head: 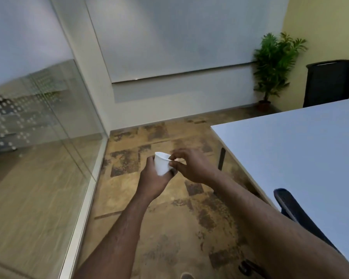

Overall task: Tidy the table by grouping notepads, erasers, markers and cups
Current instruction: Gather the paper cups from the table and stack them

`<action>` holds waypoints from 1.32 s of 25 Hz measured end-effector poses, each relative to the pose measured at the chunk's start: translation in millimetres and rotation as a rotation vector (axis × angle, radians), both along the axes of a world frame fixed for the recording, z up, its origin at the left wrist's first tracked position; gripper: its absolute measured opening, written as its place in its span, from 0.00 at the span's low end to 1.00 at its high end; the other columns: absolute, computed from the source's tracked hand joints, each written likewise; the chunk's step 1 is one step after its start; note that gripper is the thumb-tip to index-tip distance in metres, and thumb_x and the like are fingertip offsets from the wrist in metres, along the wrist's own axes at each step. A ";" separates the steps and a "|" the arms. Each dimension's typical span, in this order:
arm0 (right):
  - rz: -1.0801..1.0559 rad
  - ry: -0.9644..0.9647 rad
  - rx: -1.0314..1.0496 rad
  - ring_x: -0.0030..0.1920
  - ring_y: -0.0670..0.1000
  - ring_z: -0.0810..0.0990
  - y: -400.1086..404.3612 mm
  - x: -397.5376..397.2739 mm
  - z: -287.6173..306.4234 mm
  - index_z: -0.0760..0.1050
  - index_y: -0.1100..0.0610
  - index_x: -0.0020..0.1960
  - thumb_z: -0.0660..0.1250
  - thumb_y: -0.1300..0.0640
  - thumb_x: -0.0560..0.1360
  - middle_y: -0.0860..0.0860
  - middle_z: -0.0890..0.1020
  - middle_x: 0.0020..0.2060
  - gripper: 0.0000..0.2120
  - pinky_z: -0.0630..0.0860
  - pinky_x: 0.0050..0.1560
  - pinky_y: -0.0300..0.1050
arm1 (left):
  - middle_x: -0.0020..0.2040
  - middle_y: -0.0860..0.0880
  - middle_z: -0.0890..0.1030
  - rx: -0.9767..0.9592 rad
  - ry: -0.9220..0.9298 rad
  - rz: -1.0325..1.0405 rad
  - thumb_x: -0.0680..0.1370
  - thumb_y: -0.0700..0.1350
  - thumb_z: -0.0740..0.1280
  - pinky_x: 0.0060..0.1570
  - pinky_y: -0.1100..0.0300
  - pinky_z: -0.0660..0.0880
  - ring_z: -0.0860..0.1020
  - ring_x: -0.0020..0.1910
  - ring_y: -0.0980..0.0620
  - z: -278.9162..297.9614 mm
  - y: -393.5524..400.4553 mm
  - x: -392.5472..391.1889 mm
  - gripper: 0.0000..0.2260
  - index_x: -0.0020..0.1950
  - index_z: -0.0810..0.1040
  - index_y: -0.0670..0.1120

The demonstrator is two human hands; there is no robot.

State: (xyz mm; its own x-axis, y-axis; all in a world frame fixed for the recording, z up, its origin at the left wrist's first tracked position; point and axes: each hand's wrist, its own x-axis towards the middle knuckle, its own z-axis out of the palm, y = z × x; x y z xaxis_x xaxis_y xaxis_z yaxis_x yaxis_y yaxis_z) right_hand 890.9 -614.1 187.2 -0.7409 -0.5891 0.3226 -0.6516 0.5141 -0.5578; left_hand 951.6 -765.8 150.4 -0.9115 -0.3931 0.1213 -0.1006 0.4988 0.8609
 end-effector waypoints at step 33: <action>-0.710 -0.301 0.053 0.71 0.51 0.66 -168.6 -676.6 -164.5 0.80 0.51 0.59 0.67 0.51 0.76 0.51 0.71 0.71 0.13 0.60 0.67 0.40 | 0.57 0.55 0.76 -0.056 -0.323 -0.617 0.68 0.52 0.79 0.44 0.66 0.71 0.77 0.53 0.54 -150.5 -208.8 -765.6 0.29 0.66 0.72 0.51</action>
State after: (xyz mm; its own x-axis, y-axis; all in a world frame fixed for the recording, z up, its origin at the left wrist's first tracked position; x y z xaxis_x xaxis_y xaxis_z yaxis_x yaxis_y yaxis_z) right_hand 214.2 -782.7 22.7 -0.9982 0.0511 0.0319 0.0202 0.7828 -0.6219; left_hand 186.0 -974.6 -0.1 -0.9601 0.2067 -0.1882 -0.0313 0.5895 0.8071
